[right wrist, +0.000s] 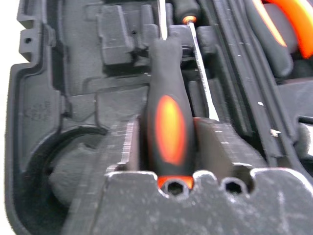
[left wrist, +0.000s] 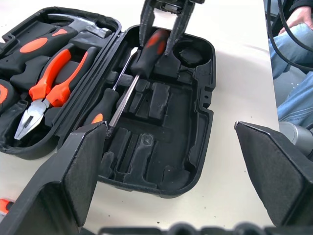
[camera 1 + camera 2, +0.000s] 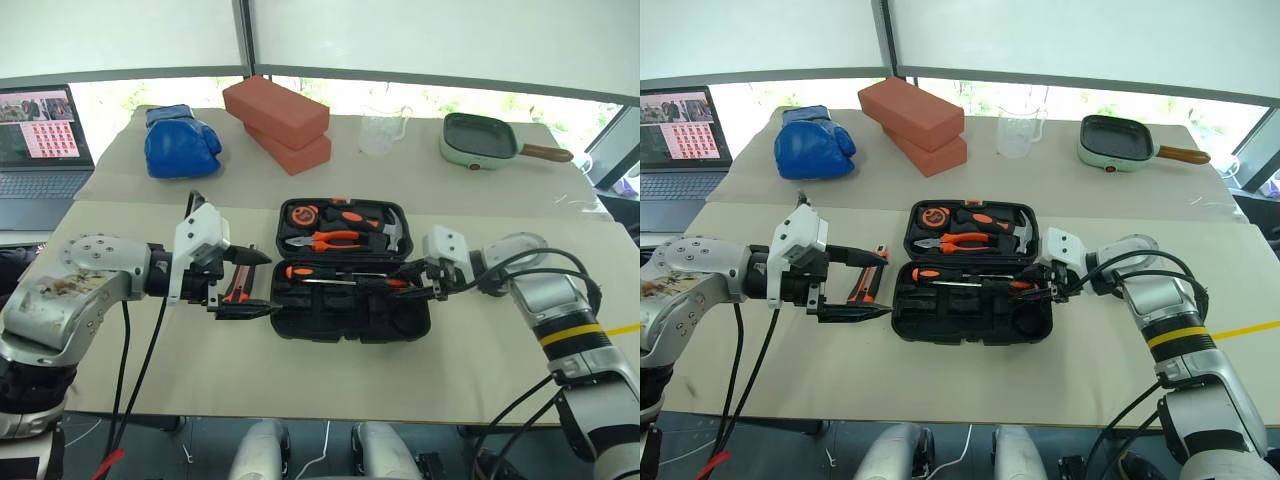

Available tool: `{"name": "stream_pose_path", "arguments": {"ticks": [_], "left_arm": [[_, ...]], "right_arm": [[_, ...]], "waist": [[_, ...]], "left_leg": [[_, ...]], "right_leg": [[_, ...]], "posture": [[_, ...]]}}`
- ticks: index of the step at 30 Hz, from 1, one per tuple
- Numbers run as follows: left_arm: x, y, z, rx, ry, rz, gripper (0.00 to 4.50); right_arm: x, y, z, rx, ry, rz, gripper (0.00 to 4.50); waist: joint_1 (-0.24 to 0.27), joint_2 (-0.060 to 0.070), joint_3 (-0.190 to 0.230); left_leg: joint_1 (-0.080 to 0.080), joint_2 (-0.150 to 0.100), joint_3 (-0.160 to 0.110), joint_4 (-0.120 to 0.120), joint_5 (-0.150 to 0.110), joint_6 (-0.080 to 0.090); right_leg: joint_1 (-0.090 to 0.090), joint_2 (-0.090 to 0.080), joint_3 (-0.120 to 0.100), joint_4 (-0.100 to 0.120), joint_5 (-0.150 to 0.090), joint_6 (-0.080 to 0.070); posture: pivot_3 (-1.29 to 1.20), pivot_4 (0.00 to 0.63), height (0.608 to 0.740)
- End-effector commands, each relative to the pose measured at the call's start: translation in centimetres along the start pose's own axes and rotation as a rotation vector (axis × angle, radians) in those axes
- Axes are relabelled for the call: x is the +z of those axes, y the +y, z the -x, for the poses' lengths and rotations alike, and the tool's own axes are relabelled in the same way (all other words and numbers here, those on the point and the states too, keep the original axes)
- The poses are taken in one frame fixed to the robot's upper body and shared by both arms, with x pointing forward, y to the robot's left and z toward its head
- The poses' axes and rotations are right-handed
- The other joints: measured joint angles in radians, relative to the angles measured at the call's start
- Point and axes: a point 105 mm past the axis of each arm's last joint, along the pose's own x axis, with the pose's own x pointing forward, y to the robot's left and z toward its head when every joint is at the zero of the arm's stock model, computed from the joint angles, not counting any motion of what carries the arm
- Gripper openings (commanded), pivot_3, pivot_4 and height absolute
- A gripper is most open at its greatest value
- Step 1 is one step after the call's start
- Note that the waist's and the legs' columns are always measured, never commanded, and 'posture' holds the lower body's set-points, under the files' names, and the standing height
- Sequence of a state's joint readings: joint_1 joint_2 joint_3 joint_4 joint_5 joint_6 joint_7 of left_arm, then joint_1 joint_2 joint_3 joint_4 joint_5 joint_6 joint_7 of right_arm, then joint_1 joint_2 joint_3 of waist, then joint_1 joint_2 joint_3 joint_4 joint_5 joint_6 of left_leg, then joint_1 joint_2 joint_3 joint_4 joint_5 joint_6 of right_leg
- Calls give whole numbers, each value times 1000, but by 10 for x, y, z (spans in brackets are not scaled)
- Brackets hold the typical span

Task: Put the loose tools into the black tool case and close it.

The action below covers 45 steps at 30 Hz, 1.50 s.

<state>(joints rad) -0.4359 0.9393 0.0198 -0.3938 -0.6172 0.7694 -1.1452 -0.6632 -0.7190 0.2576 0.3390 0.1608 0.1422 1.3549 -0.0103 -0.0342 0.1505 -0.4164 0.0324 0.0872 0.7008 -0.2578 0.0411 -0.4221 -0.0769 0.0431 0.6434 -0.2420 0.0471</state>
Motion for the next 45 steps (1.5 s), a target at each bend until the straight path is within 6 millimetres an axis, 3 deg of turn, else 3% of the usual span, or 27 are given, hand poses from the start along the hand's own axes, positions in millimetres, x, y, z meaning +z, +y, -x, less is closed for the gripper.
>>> {"name": "stream_pose_path", "arguments": {"ticks": [1,2,5,18,22,31,37,45], "left_arm": [[11,2,1,6,-19,-55,4500],[11,2,0,6,-19,-56,4500],[11,4,-1,6,-22,-59,4500],[10,7,-5,10,-20,-75,4500],[9,8,-5,13,-18,-77,4500],[7,10,-6,20,-14,-81,4500],[8,11,-8,20,-20,-82,4500],[7,14,-10,25,-27,-82,4500]], "right_arm": [[33,-8,15,-43,-96,35,4097],[39,-8,16,-48,-124,26,4395],[51,-7,12,-67,-186,-9,4234],[28,-4,-24,-139,-168,-86,25],[19,-5,-33,-148,-120,-81,25],[12,13,-52,-66,-59,-30,25],[21,5,-48,-99,-92,-25,25],[26,9,-48,-71,-97,36,25]], "waist": [[0,0,0],[0,0,0],[-1,0,0],[-1,0,0],[-2,0,0],[-2,0,0],[-4,0,0],[-5,0,0]], "left_leg": [[0,0,0,0,0,0],[0,0,0,0,0,0],[0,0,0,0,0,0],[0,0,0,-1,0,0],[0,0,0,-1,0,0],[1,0,0,-3,0,-1],[1,0,0,-3,0,-1],[2,0,0,-4,1,-1]], "right_leg": [[0,0,0,0,0,0],[0,0,0,0,0,0],[0,0,0,0,0,0],[0,0,0,0,0,0],[0,0,0,0,0,0],[0,0,0,0,0,0],[0,1,0,0,0,-1],[0,1,0,0,0,-1]], "posture": [[0,150,738],[0,150,738],[0,150,738],[0,150,738],[0,150,738],[0,150,738],[0,150,738],[0,150,738]]}}
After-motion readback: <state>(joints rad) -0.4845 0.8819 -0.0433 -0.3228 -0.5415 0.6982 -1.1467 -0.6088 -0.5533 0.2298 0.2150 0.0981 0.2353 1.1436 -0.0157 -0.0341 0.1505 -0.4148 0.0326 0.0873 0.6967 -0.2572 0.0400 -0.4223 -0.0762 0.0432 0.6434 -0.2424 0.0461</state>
